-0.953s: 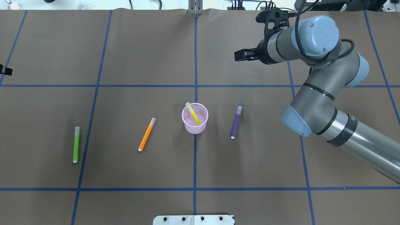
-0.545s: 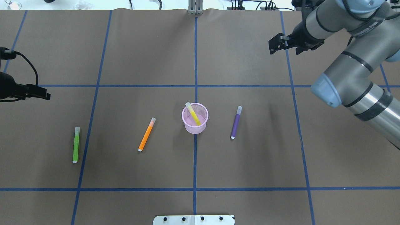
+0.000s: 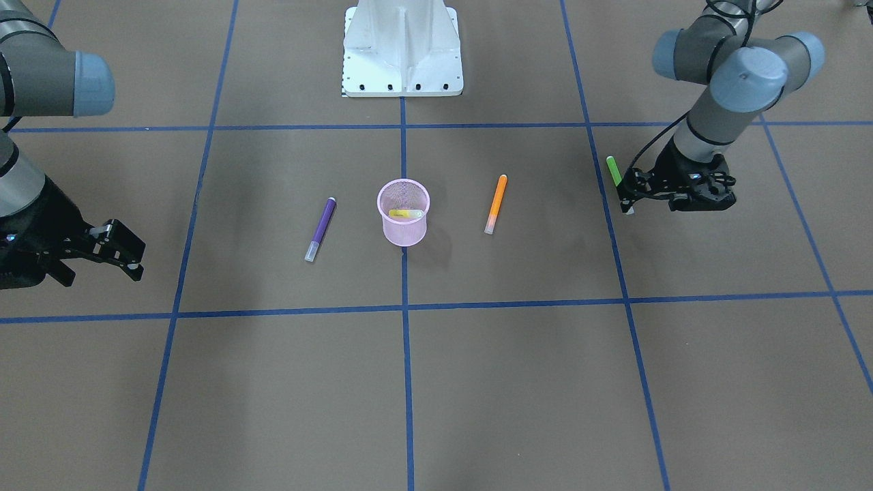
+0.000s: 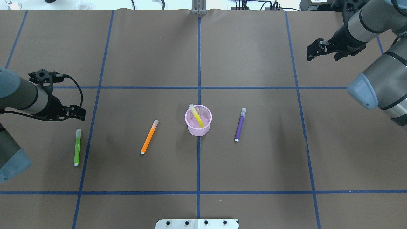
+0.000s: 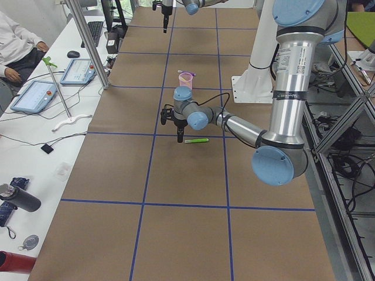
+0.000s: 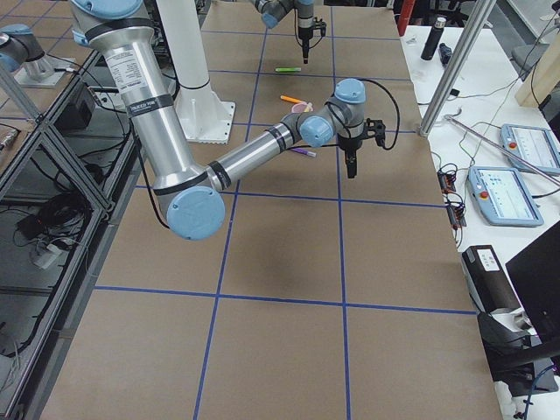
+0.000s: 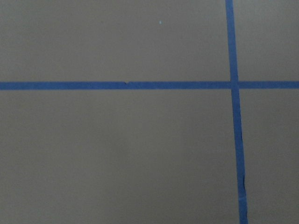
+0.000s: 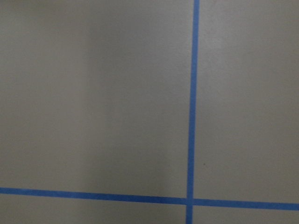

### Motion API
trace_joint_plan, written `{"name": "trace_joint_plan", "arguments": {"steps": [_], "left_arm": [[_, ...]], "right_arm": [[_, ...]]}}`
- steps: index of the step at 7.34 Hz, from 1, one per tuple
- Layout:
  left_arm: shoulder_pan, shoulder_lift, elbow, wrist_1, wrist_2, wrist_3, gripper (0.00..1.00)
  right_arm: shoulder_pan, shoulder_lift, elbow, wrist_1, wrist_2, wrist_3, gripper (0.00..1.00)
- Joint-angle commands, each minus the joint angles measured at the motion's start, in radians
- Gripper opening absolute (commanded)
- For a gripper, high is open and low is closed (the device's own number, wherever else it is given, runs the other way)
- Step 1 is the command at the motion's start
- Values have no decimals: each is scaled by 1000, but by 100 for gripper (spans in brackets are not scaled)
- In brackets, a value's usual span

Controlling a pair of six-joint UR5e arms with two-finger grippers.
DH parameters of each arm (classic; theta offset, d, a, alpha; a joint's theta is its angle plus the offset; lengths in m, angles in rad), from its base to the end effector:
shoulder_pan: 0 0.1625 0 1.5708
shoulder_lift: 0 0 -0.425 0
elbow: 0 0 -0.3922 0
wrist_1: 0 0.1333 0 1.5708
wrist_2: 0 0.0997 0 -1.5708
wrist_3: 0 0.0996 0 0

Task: Collect pens into pen holder
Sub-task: 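Raise the right gripper away from the cup while the left arm reaches in, then lower the left gripper onto the green marker and grasp it upright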

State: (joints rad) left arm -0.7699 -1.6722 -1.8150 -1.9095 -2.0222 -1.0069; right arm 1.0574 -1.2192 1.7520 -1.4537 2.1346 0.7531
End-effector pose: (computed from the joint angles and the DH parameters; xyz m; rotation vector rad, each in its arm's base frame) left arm 0.3294 -0.4445 0.4589 0.0752 0.7958 -0.0405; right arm -0.2321 -0.5746 0.3690 0.1878 -0.8112 0.0425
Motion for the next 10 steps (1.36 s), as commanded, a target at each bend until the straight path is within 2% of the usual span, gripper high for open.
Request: {"name": "trace_joint_plan", "arguments": {"steps": [1, 4, 9, 10], "left_arm": [[46, -17, 0, 38, 17, -10, 93], [80, -9, 0, 37, 27, -9, 76], [80, 26, -1, 32, 27, -45, 74], [87, 26, -1, 30, 27, -47, 67]], "right_arm": [[0, -10, 8, -1, -5, -8, 100], [-2, -8, 3, -1, -21, -8, 100], [-2, -8, 1, -1, -39, -8, 100], [-4, -8, -2, -1, -48, -8, 100]]}}
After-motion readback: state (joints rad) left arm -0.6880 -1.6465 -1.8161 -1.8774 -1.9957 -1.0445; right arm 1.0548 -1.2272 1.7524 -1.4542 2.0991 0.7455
